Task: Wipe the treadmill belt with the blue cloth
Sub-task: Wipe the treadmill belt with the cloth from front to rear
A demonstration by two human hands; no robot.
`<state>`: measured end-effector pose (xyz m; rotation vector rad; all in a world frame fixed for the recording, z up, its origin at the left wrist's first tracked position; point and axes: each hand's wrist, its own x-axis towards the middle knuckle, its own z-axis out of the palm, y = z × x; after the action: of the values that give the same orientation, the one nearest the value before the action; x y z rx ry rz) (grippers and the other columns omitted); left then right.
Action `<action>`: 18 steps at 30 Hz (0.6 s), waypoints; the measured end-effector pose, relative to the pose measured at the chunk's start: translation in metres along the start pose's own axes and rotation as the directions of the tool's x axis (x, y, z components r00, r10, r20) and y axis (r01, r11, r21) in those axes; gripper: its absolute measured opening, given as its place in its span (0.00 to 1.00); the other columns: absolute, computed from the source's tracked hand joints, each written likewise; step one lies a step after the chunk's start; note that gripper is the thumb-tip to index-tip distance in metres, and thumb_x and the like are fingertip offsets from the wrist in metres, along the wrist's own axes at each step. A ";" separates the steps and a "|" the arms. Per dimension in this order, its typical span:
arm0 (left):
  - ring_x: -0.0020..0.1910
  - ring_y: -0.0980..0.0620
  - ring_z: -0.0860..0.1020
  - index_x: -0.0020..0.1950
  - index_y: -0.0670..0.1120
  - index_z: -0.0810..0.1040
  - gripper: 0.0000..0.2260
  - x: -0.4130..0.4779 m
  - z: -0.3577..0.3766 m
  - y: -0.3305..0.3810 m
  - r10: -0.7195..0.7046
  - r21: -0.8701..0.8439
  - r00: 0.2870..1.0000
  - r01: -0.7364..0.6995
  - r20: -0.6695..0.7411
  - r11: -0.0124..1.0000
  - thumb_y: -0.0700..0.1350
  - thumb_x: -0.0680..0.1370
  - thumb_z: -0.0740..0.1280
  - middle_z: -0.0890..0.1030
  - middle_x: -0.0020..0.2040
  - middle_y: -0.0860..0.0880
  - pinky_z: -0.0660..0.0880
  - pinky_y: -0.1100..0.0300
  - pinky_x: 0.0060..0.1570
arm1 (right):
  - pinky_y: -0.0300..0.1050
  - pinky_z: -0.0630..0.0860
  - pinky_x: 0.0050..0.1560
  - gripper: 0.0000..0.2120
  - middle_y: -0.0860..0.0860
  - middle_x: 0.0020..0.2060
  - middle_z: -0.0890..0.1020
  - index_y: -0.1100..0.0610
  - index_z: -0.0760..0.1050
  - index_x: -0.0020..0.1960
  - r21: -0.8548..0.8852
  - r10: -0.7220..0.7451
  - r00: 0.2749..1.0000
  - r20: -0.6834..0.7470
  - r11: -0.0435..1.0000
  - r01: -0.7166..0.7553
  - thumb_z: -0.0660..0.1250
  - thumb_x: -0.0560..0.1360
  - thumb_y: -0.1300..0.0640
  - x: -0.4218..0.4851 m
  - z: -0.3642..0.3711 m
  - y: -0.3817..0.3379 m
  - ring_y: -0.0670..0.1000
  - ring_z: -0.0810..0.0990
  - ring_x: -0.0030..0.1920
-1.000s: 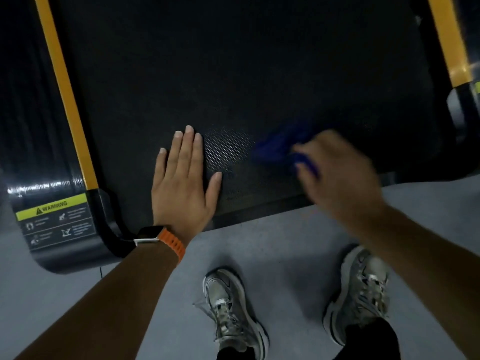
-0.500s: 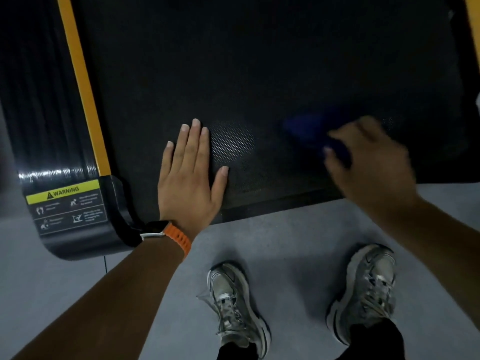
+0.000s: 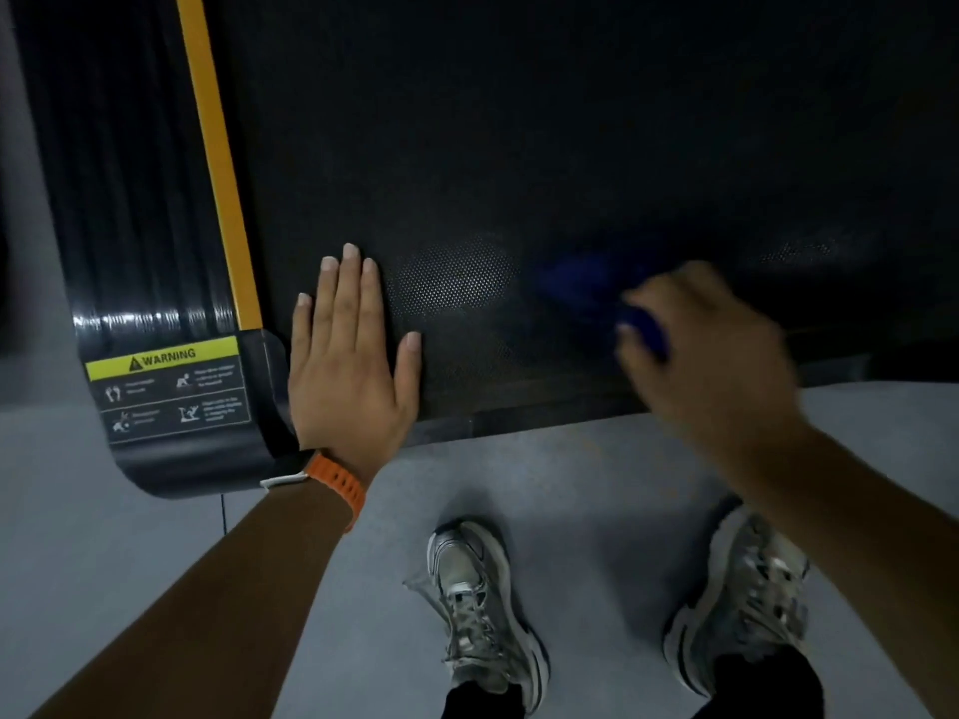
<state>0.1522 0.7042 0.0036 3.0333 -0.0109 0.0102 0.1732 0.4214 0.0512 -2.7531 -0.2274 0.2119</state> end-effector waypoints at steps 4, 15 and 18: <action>0.84 0.46 0.53 0.83 0.40 0.57 0.30 0.001 0.001 0.001 0.012 0.004 1.000 -0.012 -0.008 1.000 0.56 0.86 0.50 0.56 0.84 0.43 0.53 0.43 0.81 | 0.42 0.68 0.34 0.09 0.59 0.51 0.76 0.59 0.75 0.54 0.024 0.239 0.954 -0.181 0.971 -0.238 0.66 0.79 0.54 -0.002 0.009 -0.021 0.55 0.77 0.38; 0.84 0.45 0.50 0.84 0.40 0.54 0.31 0.003 -0.014 -0.010 0.074 0.026 0.992 -0.077 0.104 0.997 0.58 0.86 0.49 0.54 0.84 0.42 0.51 0.42 0.81 | 0.47 0.78 0.34 0.11 0.58 0.51 0.76 0.58 0.75 0.55 0.040 -0.026 0.998 -0.053 0.999 0.028 0.67 0.77 0.54 0.006 0.007 -0.022 0.55 0.78 0.40; 0.84 0.45 0.52 0.83 0.40 0.56 0.31 0.000 -0.028 -0.036 0.016 0.071 0.997 -0.021 0.071 0.997 0.58 0.86 0.49 0.56 0.84 0.42 0.51 0.42 0.81 | 0.43 0.73 0.32 0.10 0.59 0.51 0.76 0.59 0.75 0.54 0.005 0.105 0.986 -0.131 0.994 -0.106 0.66 0.78 0.54 0.003 0.023 -0.045 0.55 0.77 0.38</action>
<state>0.1520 0.7431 0.0279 3.1034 -0.0452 -0.0970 0.1661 0.4712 0.0468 -2.7706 -0.0467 0.0569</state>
